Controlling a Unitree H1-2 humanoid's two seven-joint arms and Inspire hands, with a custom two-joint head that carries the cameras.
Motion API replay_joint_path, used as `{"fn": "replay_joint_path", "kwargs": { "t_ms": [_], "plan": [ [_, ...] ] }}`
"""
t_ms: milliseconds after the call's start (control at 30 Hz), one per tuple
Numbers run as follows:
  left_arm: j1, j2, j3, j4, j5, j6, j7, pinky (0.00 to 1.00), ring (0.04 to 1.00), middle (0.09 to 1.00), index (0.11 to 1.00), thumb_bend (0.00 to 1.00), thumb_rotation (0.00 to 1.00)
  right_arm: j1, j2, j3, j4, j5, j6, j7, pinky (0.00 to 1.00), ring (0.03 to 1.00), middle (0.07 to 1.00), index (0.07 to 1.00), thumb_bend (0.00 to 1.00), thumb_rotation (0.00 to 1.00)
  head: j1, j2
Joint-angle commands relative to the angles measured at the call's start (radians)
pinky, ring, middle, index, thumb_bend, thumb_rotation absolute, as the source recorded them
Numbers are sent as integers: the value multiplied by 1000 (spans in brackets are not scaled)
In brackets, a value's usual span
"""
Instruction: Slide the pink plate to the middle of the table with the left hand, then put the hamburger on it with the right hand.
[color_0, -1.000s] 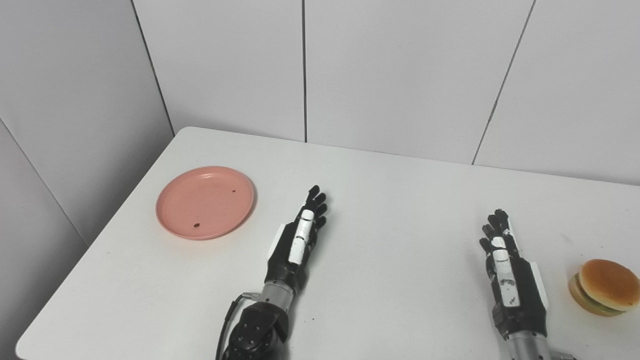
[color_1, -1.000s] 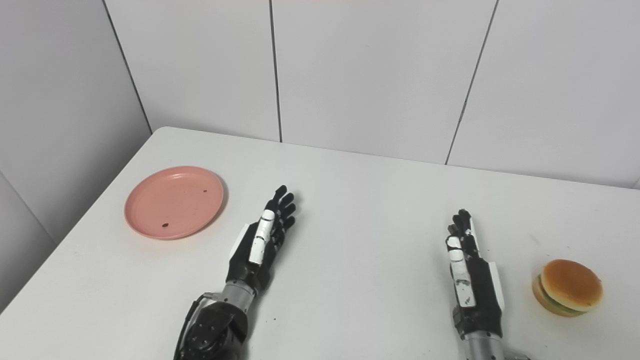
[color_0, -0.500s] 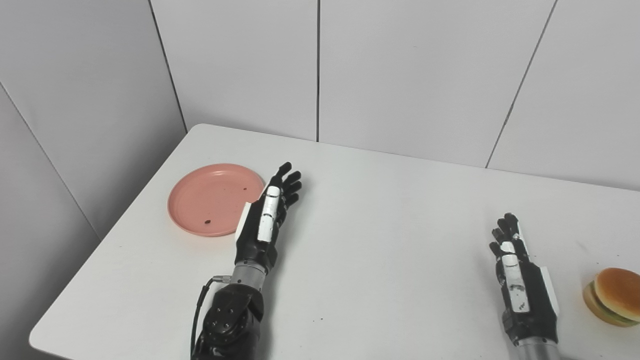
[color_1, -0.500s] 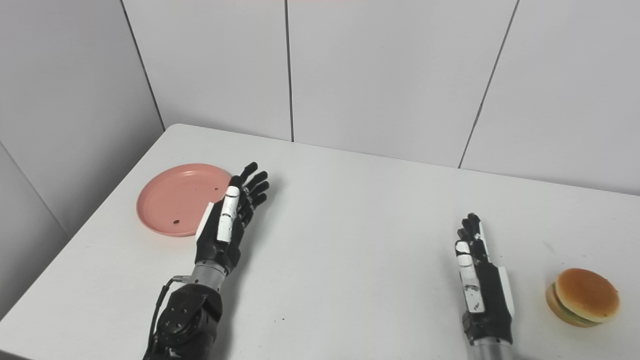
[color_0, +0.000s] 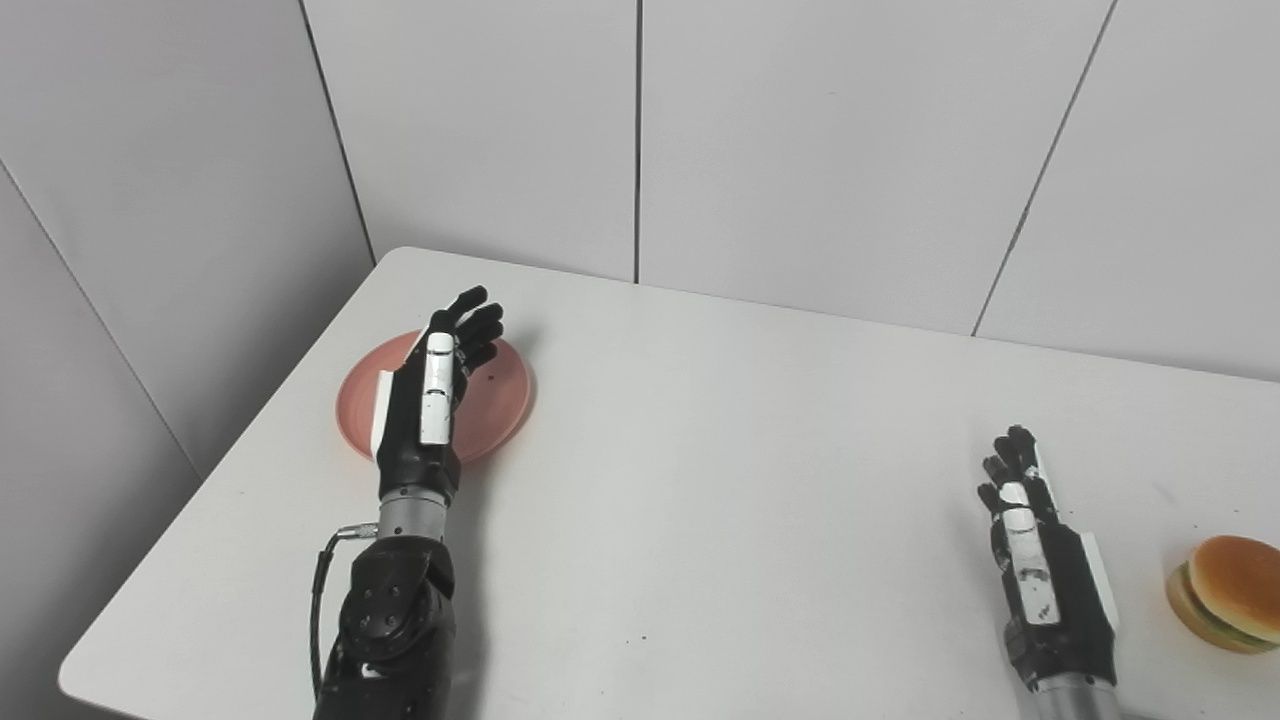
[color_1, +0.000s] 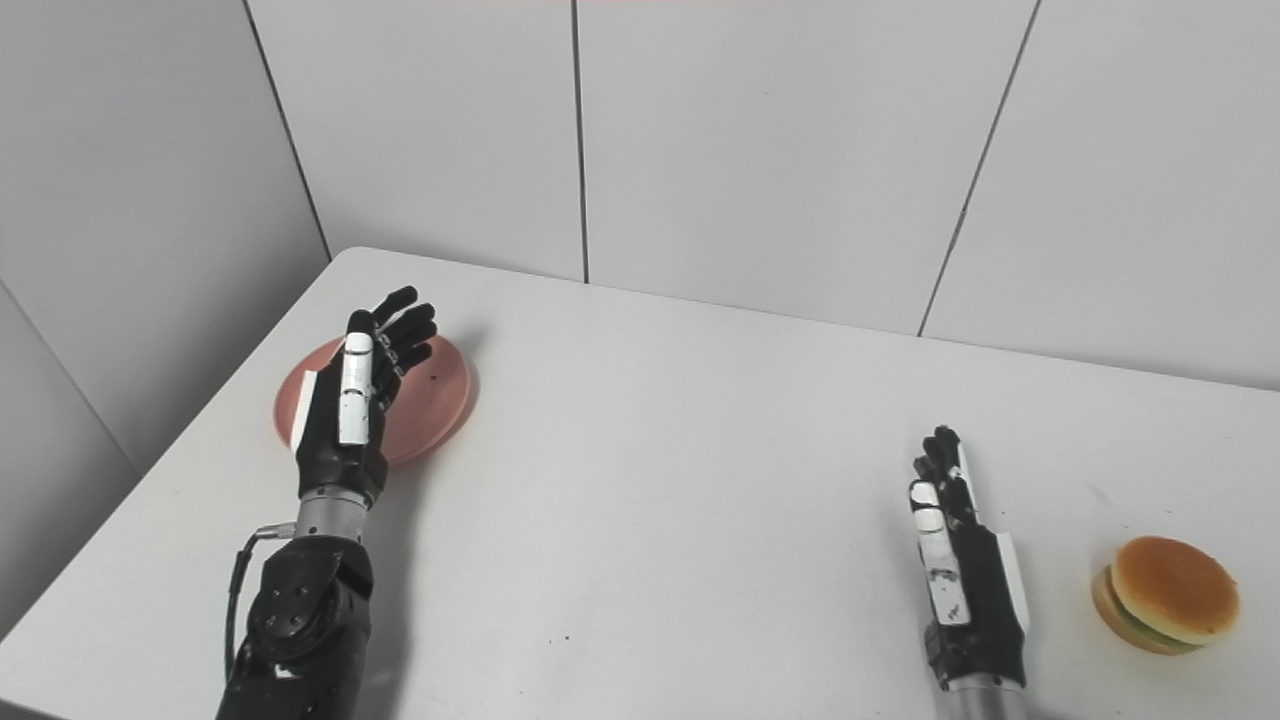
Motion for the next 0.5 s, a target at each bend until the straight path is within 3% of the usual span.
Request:
{"fn": "replay_joint_path", "kwargs": {
  "t_ms": [0,133,467],
  "plan": [
    [-35,32,27,24,28,-75,40,829,779,755,733,626,1000,35,-13,-6,37,-3,-10,7,1000,1000,1000,1000,520,873,-1,1],
    [-43,63,67,69,19,-102,63,858,794,756,738,653,1000,37,-19,-3,38,-1,-5,17,1000,1000,1000,1000,533,848,-1,2],
    [-71,102,141,178,41,-209,165,763,737,725,706,647,1000,35,-19,-2,42,8,-17,33,1000,1000,1000,1000,512,843,0,1]
  ]
}}
